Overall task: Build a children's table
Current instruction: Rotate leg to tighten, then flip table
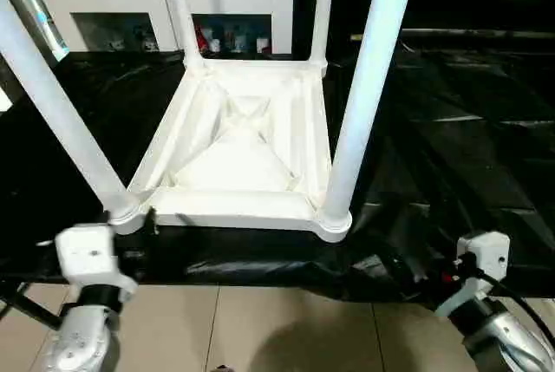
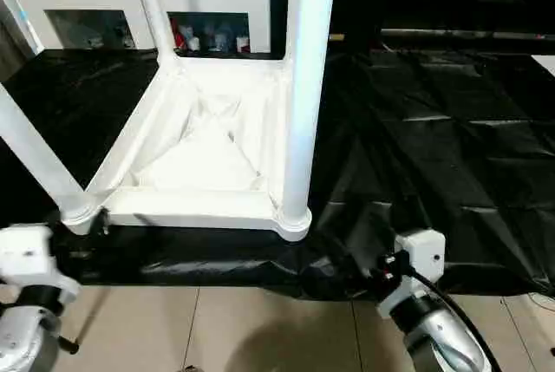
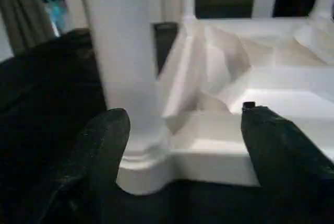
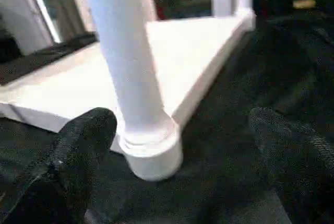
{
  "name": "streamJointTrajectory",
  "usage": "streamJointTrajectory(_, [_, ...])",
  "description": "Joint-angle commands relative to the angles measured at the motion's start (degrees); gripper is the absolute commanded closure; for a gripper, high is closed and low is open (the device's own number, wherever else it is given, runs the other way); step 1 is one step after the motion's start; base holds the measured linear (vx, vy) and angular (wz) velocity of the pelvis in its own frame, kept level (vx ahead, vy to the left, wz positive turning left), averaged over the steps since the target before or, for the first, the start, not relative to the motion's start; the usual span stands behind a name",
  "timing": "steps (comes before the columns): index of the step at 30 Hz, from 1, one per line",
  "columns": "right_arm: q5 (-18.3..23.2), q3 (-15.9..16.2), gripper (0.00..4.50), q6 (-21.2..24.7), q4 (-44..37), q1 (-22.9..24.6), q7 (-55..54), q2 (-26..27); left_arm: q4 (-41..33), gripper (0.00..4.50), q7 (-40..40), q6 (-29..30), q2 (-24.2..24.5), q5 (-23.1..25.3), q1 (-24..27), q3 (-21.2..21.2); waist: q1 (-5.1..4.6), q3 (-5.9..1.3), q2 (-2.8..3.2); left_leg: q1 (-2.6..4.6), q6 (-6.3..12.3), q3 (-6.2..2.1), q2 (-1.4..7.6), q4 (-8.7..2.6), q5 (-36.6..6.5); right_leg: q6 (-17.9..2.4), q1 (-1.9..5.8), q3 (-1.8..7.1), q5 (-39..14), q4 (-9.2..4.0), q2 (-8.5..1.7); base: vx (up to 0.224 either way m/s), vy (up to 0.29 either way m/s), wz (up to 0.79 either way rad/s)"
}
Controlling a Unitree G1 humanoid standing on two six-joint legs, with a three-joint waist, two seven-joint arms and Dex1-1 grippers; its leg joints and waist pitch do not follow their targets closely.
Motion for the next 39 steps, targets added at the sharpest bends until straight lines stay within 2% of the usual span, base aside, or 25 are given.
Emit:
streamJointTrajectory(1, [-0.43, 0.51, 0.0, 0.37, -0.45, -1.36, -0.28, -0.16, 0.49, 0.34, 0.82, 0.32, 0.15, -0.45, -0.62, 0.45, 0.12, -1.02, -0.24, 0.68, 1.5, -1.81, 3.48, -5.98, -16.16, -7.79, 0.16, 2.24, -1.91, -5.15, -3.87, 0.0, 0.0, 0.0])
streamJointTrajectory(2, [-1.04, 0.85, 0.0, 0.36, 0.33, -2.61, -0.78, -0.19, 0.37, 0.34, 1.02, 0.79, 0.14, -0.45, -1.03, 0.44, 0.02, -0.67, -1.23, 0.6, 1.69, -1.63, 3.46, -6.06, -16.12, -7.64, 0.06, 2.25, -2.76, -5.43, -3.79, 0.0, 0.0, 0.0])
streamJointTrajectory(3, [-1.91, 1.18, 0.0, 0.38, 1.59, -4.02, -1.47, -0.16, 0.28, 0.31, 1.54, 1.59, 0.14, -0.49, -1.31, 0.47, 0.14, -0.65, -0.96, 0.63, 1.46, -1.59, 3.38, -6.12, -15.87, -7.58, -0.03, 2.32, -5.38, -5.36, -3.96, 0.0, 0.0, 0.0])
streamJointTrajectory(4, [-3.72, 2.35, 0.0, -0.04, 4.81, -7.04, -1.96, 0.09, 0.76, 0.16, 2.17, 1.84, 0.21, -1.3, -2.38, 1.06, 0.17, -0.64, -1.7, 0.64, 1.58, -1.48, 3.41, -6.12, -15.23, -7.42, 0.0, 2.33, -5.72, -5.55, -3.97, 0.0, 0.0, 0.0])
streamJointTrajectory(5, [-4.58, 3.11, 0.0, -0.36, 6.16, -8.45, -1.57, -0.1, 1.12, 0.16, 2.68, 2.44, 0.33, -1.51, -3.3, 1.49, 0.12, -0.63, -1.89, 0.67, 1.37, -1.34, 3.29, -6.12, -14.54, -7.91, -0.13, 2.24, -6.48, -5.54, -3.92, 0.0, 0.0, 0.0])
streamJointTrajectory(6, [-4.96, 3.54, 0.0, -0.44, 6.85, -9.33, -1.15, -0.31, 1.41, 0.06, 2.97, 2.82, 0.51, -1.81, -3.97, 1.75, 0.26, -0.75, -1.39, 0.67, 1.1, -1.45, 3.29, -6.1, -13.8, -8.18, -0.1, 2.29, -6.12, -5.34, -4.06, 0.0, 0.0, 0.0])
streamJointTrajectory(9, [-6.0, 4.09, 0.0, -0.9, 10.47, -13.61, -1.72, 0.19, 4.53, 0.06, 3.43, 3.25, 2.65, -0.91, -7.27, 2.47, 0.5, -0.78, -2.12, 0.77, 1.1, -1.47, 3.31, -6.01, -10.94, -8.25, -0.08, 2.09, 0.86, -4.69, -3.66, 0.0, 0.0, 0.0])
streamJointTrajectory(10, [-6.29, 4.21, 0.0, -1.1, 11.66, -14.96, -2.06, 0.48, 5.72, 0.06, 3.25, 3.24, 3.24, -1.01, -8.38, 2.79, 0.55, -0.95, -2.06, 0.85, 1.14, -1.46, 3.3, -5.9, -10.0, -8.29, -0.01, 2.05, 2.39, -4.58, -3.63, 0.0, 0.0, 0.0])
streamJointTrajectory(11, [-6.45, 4.93, 0.0, -1.55, 14.22, -18.14, -1.8, 1.05, 9.52, 0.06, 2.58, 2.95, 5.19, -0.85, -11.67, 3.44, 0.5, -1.23, -2.71, 0.74, 1.64, -1.38, 3.29, -5.63, -7.75, -8.54, 0.28, 1.99, 6.09, -4.26, -3.63, 0.0, 0.0, 0.0])
streamJointTrajectory(13, [-6.54, 5.49, 0.0, -1.91, 15.63, -19.85, -1.46, 1.31, 11.9, 0.06, 2.67, 2.76, 6.35, -0.55, -13.62, 3.81, 0.64, -1.49, -2.34, 0.92, 1.99, -1.27, 2.98, -5.33, -5.74, -8.87, 0.16, 1.95, 8.65, -3.83, -3.61, 0.0, 0.0, 0.0])
streamJointTrajectory(14, [-6.59, 5.73, 0.0, -2.24, 16.55, -20.64, -1.25, 1.54, 13.46, 0.06, 2.24, 3.54, 7.07, -0.69, -14.69, 3.72, 0.9, -1.84, -2.6, 0.91, 2.36, -1.26, 3.31, -5.12, -3.4, -8.92, 0.33, 1.85, 12.74, -3.49, -3.63, 0.0, 0.0, 0.0])
streamJointTrajectory(15, [-6.76, 5.87, 0.0, -2.66, 17.55, -21.34, -1.06, 1.77, 14.8, 0.06, 1.87, 4.16, 7.72, -0.73, -15.56, 3.53, 1.04, -1.83, -2.52, 0.92, 2.68, -1.1, 3.15, -4.92, -2.19, -9.15, 0.08, 1.76, 15.52, -3.13, -3.42, 0.0, 0.0, 0.0])
streamJointTrajectory(17, [-7.15, 6.15, 0.0, -3.5, 19.5, -22.78, -0.88, 2.32, 18.27, 0.06, 1.59, 4.5, 9.07, -0.49, -17.88, 3.53, 1.36, -2.31, -2.26, 0.98, 2.7, -1.03, 2.98, -4.76, -1.61, -9.44, 0.24, 1.74, 17.1, -2.88, -3.51, 0.0, 0.0, 0.0])
streamJointTrajectory(20, [-7.69, 6.24, 0.0, -4.75, 21.55, -24.13, -1.21, 2.74, 21.12, 0.06, 1.38, 4.41, 10.25, -0.85, -20.15, 3.53, 1.59, -2.34, -2.24, 0.94, 2.15, -0.98, 3.2, -4.82, -2.54, -9.88, 0.27, 1.72, 18.06, -2.89, -3.67, 0.0, 0.0, 0.0])
streamJointTrajectory(21, [-7.81, 6.06, 0.0, -5.19, 22.27, -24.61, -1.49, 3.03, 22.28, 0.32, 0.85, 4.13, 10.64, -1.25, -21.09, 3.63, 1.75, -2.32, -2.05, 1.0, 1.42, -0.94, 3.17, -5.02, -4.3, -10.18, 0.3, 1.72, 16.56, -3.07, -3.77, 0.0, 0.0, 0.0])
streamJointTrajectory(23, [-7.68, 5.75, 0.0, -5.76, 22.9, -24.86, -2.02, 3.59, 23.51, 0.4, -0.99, 4.37, 10.89, -2.59, -22.16, 3.54, 1.99, -2.39, -1.81, 1.04, 0.69, -1.08, 3.43, -5.23, -5.57, -10.46, 0.39, 1.72, 15.5, -2.98, -3.94, 0.0, 0.0, 0.0])
streamJointTrajectory(24, [-7.68, 5.75, 0.0, -6.02, 23.11, -24.92, -2.37, 3.84, 24.39, 0.4, -1.32, 4.46, 11.3, -2.37, -22.68, 3.21, 2.03, -2.38, -1.95, 1.05, 0.54, -1.01, 3.42, -5.26, -5.82, -10.46, 0.38, 1.72, 15.25, -3.07, -3.92, 0.0, 0.0, 0.0])
streamJointTrajectory(25, [-7.71, 5.79, 0.27, -6.14, 23.19, -24.94, -2.55, 3.95, 24.85, 0.45, -1.3, 4.42, 11.56, -2.02, -22.9, 2.98, 1.98, -2.36, -1.67, 1.14, 0.14, -1.0, 3.38, -5.3, -6.68, -10.47, 0.24, 1.75, 14.74, -3.16, -3.79, 0.0, 0.0, 0.0])
streamJointTrajectory(26, [-7.67, 5.74, 0.33, -6.37, 23.24, -24.82, -2.56, 4.14, 25.31, 0.6, -1.66, 4.46, 11.62, -2.25, -23.16, 2.8, 2.04, -2.39, -1.72, 1.12, 0.02, -1.02, 3.39, -5.33, -6.89, -10.45, 0.3, 1.75, 14.7, -3.1, -3.82, 0.0, 0.0, 0.0])
streamJointTrajectory(28, [-7.43, 5.35, 0.39, -6.72, 23.4, -24.42, -2.59, 4.44, 26.05, 0.84, -1.6, 4.42, 11.39, -2.48, -23.68, 2.55, 2.13, -2.44, -0.97, 1.11, -0.93, -1.2, 3.47, -5.52, -8.82, -10.37, 0.27, 1.74, 13.96, -3.09, -3.91, 0.0, 0.0, 0.0])
streamJointTrajectory(31, [-7.7, 4.85, 0.77, -6.37, 24.55, -24.46, -4.04, 4.65, 26.86, 0.88, -2.16, 5.09, 11.27, -2.66, -24.69, 1.57, 2.21, -2.31, -0.99, 1.14, -1.37, -1.12, 3.47, -5.74, -10.87, -10.55, 0.2, 1.89, 11.55, -3.41, -3.98, 0.0, 0.0, 0.0])
streamJointTrajectory(34, [-8.06, 4.21, 0.99, -6.17, 25.72, -24.41, -5.09, 4.57, 26.67, 1.23, -2.34, 5.84, 10.84, -2.35, -24.81, 0.5, 2.65, -2.19, -1.04, 1.18, -1.45, -1.02, 3.55, -5.98, -12.05, -10.93, 0.03, 2.0, 7.63, -3.7, -4.17, 0.0, 0.0, 0.0])
streamJointTrajectory(35, [-8.05, 3.84, 1.12, -5.83, 26.15, -24.41, -5.7, 4.64, 26.67, 1.25, -2.2, 5.78, 10.59, -2.09, -24.73, 0.14, 2.67, -2.13, -1.59, 1.13, -1.38, -0.96, 3.61, -6.09, -12.28, -10.92, 0.09, 2.05, 6.67, -3.83, -4.15, 0.0, 0.0, 0.0])
streamJointTrajectory(36, [-8.11, 3.14, 1.21, -5.21, 27.1, -24.73, -6.99, 4.94, 26.35, 1.26, -1.99, 5.83, 9.87, -2.06, -24.51, -0.43, 2.78, -2.19, -1.31, 1.07, -1.26, -1.0, 3.65, -6.08, -11.78, -10.94, 0.05, 2.07, 6.45, -3.73, -4.23, 0.0, 0.0, 0.0])
streamJointTrajectory(39, [-8.59, 2.77, 1.4, -3.82, 28.27, -25.47, -8.43, 5.17, 26.21, 1.56, -2.51, 6.21, 9.5, -1.87, -24.23, -1.46, 2.76, -2.16, -1.12, 1.12, -1.68, -1.05, 3.67, -6.2, -12.64, -10.84, -0.17, 2.08, 5.02, -3.86, -4.14, 0.0, 0.0, 0.0])
